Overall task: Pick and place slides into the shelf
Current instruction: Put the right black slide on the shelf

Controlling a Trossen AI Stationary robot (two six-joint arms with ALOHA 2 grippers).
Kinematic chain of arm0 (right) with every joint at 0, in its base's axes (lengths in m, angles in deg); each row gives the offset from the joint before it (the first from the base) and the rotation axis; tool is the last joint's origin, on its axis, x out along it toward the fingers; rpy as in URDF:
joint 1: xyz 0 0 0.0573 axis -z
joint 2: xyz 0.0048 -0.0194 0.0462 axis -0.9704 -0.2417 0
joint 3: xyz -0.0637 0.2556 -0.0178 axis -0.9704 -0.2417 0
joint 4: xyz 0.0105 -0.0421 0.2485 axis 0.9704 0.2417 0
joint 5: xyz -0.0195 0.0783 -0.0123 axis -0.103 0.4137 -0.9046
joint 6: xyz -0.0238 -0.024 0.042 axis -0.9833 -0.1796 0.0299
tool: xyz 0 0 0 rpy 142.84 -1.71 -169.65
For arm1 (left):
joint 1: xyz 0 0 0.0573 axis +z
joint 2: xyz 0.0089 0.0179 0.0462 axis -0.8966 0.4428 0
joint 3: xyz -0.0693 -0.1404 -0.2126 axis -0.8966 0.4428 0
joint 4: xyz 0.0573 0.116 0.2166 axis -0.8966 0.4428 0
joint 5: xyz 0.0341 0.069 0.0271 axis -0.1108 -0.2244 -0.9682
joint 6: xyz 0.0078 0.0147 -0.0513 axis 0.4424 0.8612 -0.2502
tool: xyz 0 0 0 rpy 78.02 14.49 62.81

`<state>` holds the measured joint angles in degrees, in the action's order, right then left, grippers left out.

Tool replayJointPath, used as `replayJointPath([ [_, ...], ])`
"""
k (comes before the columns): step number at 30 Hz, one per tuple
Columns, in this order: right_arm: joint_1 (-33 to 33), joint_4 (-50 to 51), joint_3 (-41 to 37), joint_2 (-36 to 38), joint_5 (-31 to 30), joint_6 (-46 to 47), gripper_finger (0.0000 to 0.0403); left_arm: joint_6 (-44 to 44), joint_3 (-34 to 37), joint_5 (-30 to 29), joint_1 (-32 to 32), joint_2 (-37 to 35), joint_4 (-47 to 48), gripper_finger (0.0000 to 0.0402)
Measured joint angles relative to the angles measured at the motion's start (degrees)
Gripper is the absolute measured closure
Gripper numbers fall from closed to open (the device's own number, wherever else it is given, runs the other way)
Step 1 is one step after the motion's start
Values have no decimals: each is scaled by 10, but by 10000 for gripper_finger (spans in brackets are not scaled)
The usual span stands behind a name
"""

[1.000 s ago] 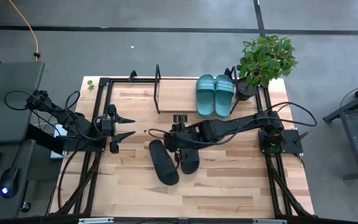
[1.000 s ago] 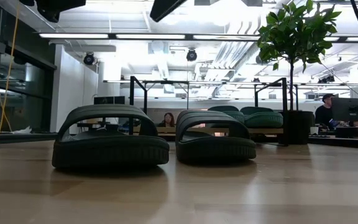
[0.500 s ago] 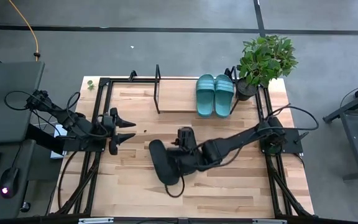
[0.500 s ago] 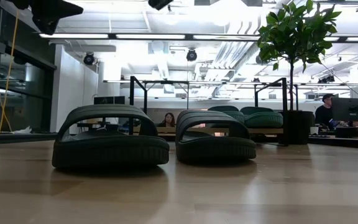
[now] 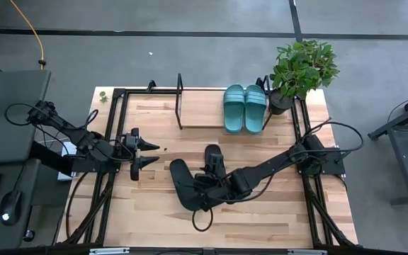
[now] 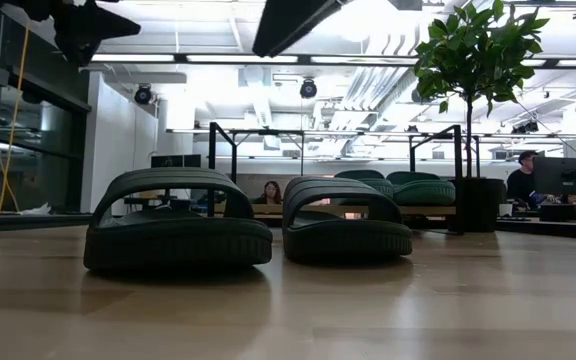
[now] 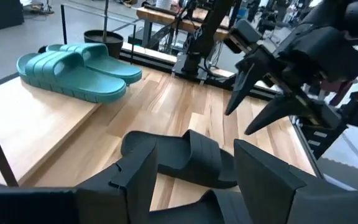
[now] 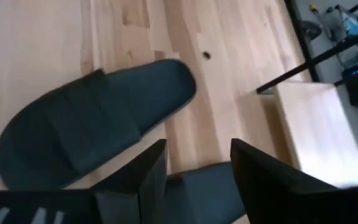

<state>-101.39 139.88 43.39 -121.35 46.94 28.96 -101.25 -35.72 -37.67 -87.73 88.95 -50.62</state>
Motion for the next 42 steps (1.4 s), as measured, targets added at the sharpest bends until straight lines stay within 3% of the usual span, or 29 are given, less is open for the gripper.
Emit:
replayJointPath([
  [11, -51, 0, -10, 0, -25, 85, 236, -30, 0, 2, 0, 34, 3, 208],
  [19, -86, 3, -10, -22, -45, 86, 236, -32, 0, 28, 0, 37, 3, 208],
  [32, -84, 28, -10, -101, -53, 89, 236, -43, 0, 43, 0, 37, 3, 208],
  [42, -84, 105, -9, -104, -72, 170, 236, -43, 0, 49, 0, 37, 13, 208],
])
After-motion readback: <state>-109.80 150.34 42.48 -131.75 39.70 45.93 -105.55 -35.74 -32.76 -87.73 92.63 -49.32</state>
